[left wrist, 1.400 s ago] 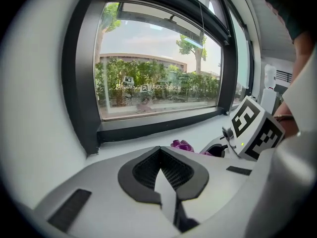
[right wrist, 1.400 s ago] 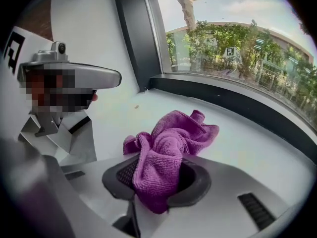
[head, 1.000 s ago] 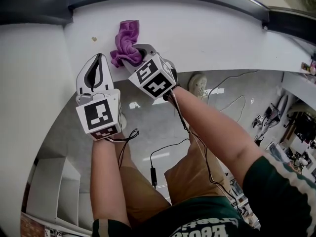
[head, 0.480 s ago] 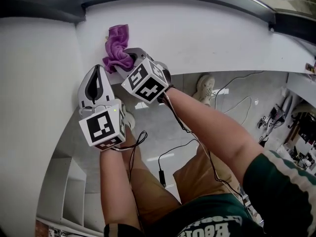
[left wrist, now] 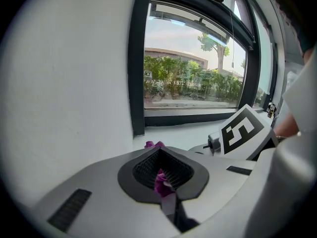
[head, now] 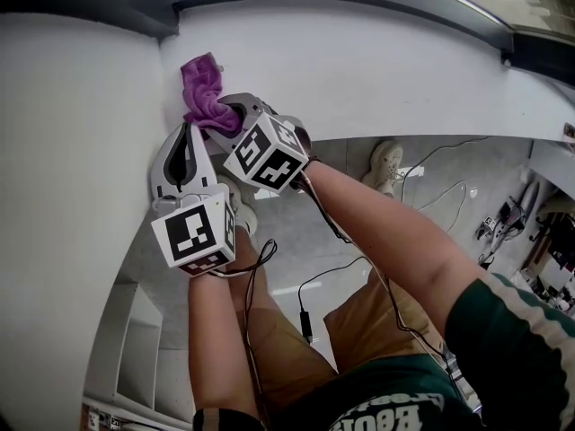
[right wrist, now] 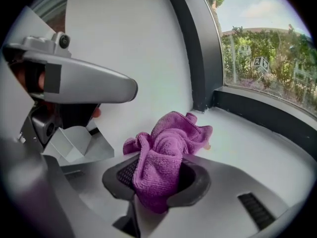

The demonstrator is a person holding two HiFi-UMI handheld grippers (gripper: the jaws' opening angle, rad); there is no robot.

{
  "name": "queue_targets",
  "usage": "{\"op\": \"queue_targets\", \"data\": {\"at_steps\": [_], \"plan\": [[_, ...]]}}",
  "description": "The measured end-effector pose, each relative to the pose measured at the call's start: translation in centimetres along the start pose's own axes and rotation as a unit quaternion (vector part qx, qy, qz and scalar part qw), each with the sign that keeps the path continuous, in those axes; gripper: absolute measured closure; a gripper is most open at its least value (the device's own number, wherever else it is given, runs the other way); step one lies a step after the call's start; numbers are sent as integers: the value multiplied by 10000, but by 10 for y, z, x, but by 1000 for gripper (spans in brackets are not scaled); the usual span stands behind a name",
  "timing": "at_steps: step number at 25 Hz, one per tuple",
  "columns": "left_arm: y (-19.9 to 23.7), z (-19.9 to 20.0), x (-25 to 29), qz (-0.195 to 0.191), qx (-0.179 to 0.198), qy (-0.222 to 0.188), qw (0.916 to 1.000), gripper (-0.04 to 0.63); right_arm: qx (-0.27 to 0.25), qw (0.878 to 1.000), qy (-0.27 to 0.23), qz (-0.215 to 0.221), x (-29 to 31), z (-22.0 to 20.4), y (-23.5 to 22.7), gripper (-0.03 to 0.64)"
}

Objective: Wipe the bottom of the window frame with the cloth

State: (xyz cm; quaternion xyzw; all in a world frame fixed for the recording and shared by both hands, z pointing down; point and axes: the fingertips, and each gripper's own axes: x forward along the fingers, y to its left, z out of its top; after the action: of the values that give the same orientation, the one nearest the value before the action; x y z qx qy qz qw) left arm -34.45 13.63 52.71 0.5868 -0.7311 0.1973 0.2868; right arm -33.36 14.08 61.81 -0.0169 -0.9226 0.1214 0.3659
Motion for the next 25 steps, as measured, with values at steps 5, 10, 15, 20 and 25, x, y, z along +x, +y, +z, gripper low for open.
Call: {"op": "queue_targets", "data": {"at_steps": [5, 10, 15, 20, 25], "plan": [[0, 1, -4, 38, -47, -26, 10000, 589, 22, 9997, -230, -11, -10, 12, -2, 489], [-7, 7, -7, 60, -58, -77, 9999, 589, -48, 9995, -305, -20, -25, 16, -6, 489], [-17, 26, -17, 21, 67, -161, 9998, 589, -25, 9989, -458, -32, -50, 30, -8, 489], [-36, 55, -36, -20, 190, -277, 9994, 589, -83, 9978, -659, -39, -95, 61, 8, 489], [-71, 106, -63, -196, 378, -544, 9976, 589, -150, 9956, -894, -225, -161, 96, 7, 489]]}}
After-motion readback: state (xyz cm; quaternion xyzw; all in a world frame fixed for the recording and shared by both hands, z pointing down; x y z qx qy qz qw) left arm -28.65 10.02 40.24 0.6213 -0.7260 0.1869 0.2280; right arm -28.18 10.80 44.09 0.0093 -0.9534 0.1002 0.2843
